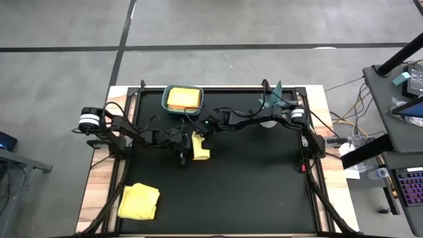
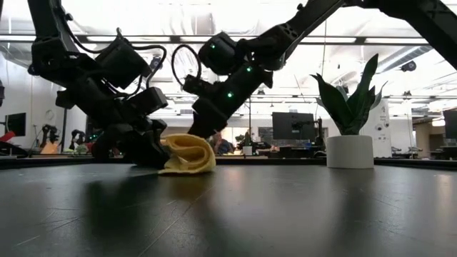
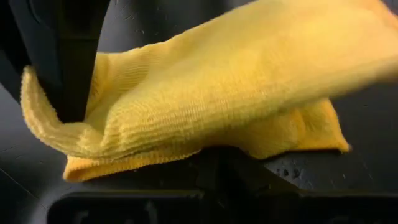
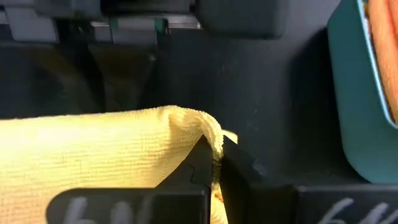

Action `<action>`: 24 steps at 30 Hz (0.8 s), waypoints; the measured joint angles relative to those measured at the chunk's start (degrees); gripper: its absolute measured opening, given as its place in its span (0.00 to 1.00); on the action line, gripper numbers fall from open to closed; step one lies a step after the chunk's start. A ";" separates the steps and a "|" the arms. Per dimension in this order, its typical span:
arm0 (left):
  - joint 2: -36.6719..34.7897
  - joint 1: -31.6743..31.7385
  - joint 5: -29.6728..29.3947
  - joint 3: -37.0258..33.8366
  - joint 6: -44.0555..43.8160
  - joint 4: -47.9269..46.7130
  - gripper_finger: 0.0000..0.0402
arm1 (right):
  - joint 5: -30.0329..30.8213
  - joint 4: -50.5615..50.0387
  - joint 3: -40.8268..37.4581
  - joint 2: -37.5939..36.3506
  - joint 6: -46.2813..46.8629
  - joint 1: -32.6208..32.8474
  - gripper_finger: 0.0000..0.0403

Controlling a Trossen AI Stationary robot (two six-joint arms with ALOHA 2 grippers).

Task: Fold microfiber towels
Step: Fold the right yellow microfiber cloth

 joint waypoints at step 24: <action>-0.02 -0.02 0.22 -0.25 -0.59 0.26 0.00 | 1.10 -1.13 6.40 3.79 8.76 -0.04 0.40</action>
